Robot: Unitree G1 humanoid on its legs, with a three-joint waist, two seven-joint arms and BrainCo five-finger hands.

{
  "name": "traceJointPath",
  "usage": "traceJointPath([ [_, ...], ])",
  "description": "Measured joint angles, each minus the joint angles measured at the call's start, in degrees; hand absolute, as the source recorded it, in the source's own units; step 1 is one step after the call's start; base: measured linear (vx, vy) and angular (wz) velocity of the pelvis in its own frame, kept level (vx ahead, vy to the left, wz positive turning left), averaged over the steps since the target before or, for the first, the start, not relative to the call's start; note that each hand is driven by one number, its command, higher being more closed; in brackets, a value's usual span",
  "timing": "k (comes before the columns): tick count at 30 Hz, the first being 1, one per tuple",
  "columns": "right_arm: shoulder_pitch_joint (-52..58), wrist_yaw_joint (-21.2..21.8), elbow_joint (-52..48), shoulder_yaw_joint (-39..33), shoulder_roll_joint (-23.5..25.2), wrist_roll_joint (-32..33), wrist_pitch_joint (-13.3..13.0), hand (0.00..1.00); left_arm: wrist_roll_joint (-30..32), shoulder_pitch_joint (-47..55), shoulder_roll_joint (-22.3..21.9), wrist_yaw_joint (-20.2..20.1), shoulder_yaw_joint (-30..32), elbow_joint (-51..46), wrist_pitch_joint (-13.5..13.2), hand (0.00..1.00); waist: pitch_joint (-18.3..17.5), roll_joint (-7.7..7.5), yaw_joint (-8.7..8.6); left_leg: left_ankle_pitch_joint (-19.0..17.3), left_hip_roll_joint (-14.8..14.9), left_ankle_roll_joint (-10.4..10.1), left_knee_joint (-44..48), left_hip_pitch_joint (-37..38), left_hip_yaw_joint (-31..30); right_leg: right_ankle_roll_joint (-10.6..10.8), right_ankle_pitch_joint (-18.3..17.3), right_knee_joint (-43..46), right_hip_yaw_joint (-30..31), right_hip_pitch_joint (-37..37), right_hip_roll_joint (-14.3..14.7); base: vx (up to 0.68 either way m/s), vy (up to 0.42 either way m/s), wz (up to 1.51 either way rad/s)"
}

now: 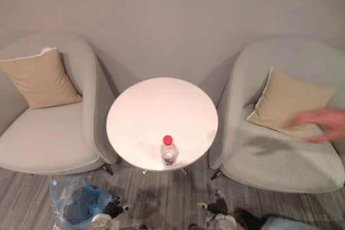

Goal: Gather rubbish on tea table into small bin, then transfer packed bag to large trash can.

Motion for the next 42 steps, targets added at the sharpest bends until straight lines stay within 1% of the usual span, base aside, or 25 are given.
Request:
traceJointPath([
  [1, 0.96, 0.07, -4.69, 1.10, 0.04, -0.40, -0.16, 0.00, 0.33, -0.01, 0.24, -0.05, -0.41, -0.03, -0.03, 0.00, -0.14, -0.38, -0.01, 0.25, -0.03, 0.00, -0.34, -0.03, 0.03, -0.01, 0.58, -0.56, 0.17, -0.06, 0.07, -0.05, 0.000, -0.05],
  [4, 1.75, 1.01, -9.75, 3.41, 0.30, -3.90, -1.57, 0.00, 1.39, 0.03, 0.46, -0.20, -0.63, -0.04, -0.21, 0.00, -0.47, -0.89, -0.06, 0.80, -0.16, 0.06, -1.10, 0.07, 0.10, 0.01, 1.37, -1.52, 0.43, -0.06, 0.12, -0.06, 0.003, -0.05],
  [7, 2.03, 1.61, -10.01, 4.65, 0.66, -6.59, -1.75, 0.00, 1.51, 0.11, 0.50, -0.21, -1.23, -0.25, -0.35, 0.00, -0.50, -0.95, -0.05, 0.92, -0.29, 0.10, -1.09, 0.15, 0.05, 0.15, 1.68, -1.83, 0.64, -0.04, 0.07, -0.06, 0.001, -0.01],
  [11, 2.63, 1.79, -10.89, 7.06, 0.43, -7.26, -1.74, 0.00, 1.87, 0.29, 0.55, -0.20, -2.33, -1.15, -0.37, 0.00, -0.49, -0.92, -0.17, 1.65, -0.25, 0.10, -1.92, 0.24, -0.09, 0.18, 1.80, -1.88, 0.76, -0.16, 0.20, -0.02, -0.005, 0.00],
  [13, 2.42, 1.81, -12.63, 9.19, -0.13, -8.87, -2.03, 0.00, 1.89, 0.29, 0.53, -0.13, -2.69, -1.17, -0.39, 0.00, -0.47, -0.87, -0.15, 1.72, -0.12, 0.05, -1.98, 0.25, -0.17, -0.02, 2.34, -2.72, 0.75, 0.23, 0.46, 0.00, 0.000, 0.00],
  [18, 0.94, 1.63, -12.73, 12.54, -0.18, -11.05, -2.26, 0.00, 1.98, 0.28, 0.50, -0.03, -3.97, -1.15, -0.41, 0.00, -0.46, -0.89, -0.15, 1.81, -0.13, 0.08, -1.98, 0.25, -1.28, -0.10, 2.39, -3.14, 0.14, 0.52, 0.58, -0.02, -0.011, 0.06],
  [22, -0.91, 1.45, -11.87, 14.74, -0.13, -11.07, -2.23, 0.00, 2.00, 0.26, 0.46, 0.05, -4.00, -1.13, -0.43, 0.00, -0.43, -0.91, -0.09, 2.00, -0.13, 0.13, -2.28, 0.30, -1.86, -0.29, 2.57, -3.85, -0.20, 1.28, 0.73, -0.01, -0.007, 0.05],
  [26, -2.02, 1.21, -11.23, 15.14, -0.14, -10.90, -2.23, 0.00, 2.29, 0.17, 0.50, 0.06, -4.01, -1.16, -0.44, 0.00, -0.24, -1.19, -0.08, 3.00, -0.21, 0.20, -3.97, 0.49, -3.18, -0.31, 2.59, -4.26, -1.37, 1.50, 0.80, -0.02, -0.020, 0.12],
  [32, -4.75, 1.12, -7.39, 15.78, -0.06, -10.56, -2.16, 0.00, 3.06, -0.29, 0.55, 0.06, -4.01, -1.15, -0.46, 0.00, 0.61, -1.48, 0.00, 3.01, -0.19, 0.18, -4.02, 0.47, -3.34, -0.36, 2.61, -4.47, -1.62, 1.68, 0.84, 0.00, -0.003, 0.02],
  [36, -5.02, 0.92, -7.40, 15.74, -0.04, -10.56, -2.16, 0.00, 3.07, -0.29, 0.56, 0.06, -4.01, -1.15, -0.47, 0.00, 0.73, -1.50, 0.00, 3.01, -0.21, 0.18, -4.12, 0.42, -3.49, -0.36, 2.61, -4.51, -1.75, 1.68, 0.84, 0.00, 0.000, 0.00],
  [42, -5.05, -0.74, -7.54, 13.95, -0.01, -10.57, -2.15, 0.00, 3.17, -0.29, 0.56, 0.06, -4.00, -1.15, -0.48, 0.00, 0.74, -1.48, 0.00, 3.16, -0.23, 0.20, -4.34, 0.28, -3.84, -0.37, 2.59, -4.54, -1.98, 1.60, 0.84, -0.02, -0.004, 0.02],
])
